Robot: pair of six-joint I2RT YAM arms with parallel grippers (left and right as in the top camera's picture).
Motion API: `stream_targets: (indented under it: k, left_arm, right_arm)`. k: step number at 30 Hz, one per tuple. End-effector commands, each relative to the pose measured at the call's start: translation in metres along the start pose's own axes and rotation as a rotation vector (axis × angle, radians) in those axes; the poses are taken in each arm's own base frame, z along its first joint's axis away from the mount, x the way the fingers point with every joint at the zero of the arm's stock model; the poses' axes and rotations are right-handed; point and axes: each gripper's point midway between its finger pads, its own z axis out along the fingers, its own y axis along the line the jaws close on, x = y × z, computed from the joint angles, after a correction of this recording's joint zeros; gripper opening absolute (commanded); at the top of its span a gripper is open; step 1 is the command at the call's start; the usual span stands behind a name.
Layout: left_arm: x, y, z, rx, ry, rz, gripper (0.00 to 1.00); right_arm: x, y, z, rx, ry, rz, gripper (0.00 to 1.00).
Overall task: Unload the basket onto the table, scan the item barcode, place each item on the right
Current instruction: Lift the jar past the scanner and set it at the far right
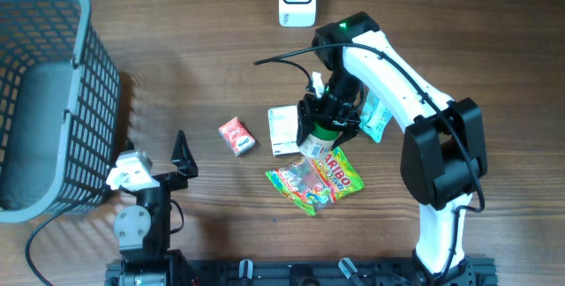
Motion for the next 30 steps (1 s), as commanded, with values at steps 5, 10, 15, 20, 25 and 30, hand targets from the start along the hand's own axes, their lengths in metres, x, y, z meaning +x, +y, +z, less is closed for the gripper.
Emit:
stream_targets:
  k: [5, 10, 15, 20, 25, 30]
  left_arm:
    - [0.003, -0.002, 0.0, 0.013, 0.009, -0.008, 1.0]
    - [0.003, -0.002, 0.0, 0.013, 0.009, -0.008, 1.0]
    - [0.003, -0.002, 0.0, 0.013, 0.009, -0.008, 1.0]
    - [0.003, -0.002, 0.0, 0.013, 0.009, -0.008, 1.0]
    - [0.003, -0.002, 0.0, 0.013, 0.009, -0.008, 1.0]
    - [0.003, -0.002, 0.0, 0.013, 0.009, -0.008, 1.0]
  right_arm:
    - [0.034, 0.044, -0.034, -0.14, -0.083, -0.128, 0.56]
    - [0.052, 0.049, -0.051, -0.055, -0.217, -0.172, 0.55]
    - [-0.022, 0.03, -0.096, 0.161, -0.641, -0.155, 0.55]
    - [-0.09, 0.038, -0.175, 0.276, -1.11, -0.152, 0.48]
    - [-0.13, 0.047, -0.221, 0.36, -1.364, -0.172, 0.56]
    - [-0.19, 0.059, -0.219, 0.451, -1.463, -0.298, 0.55]
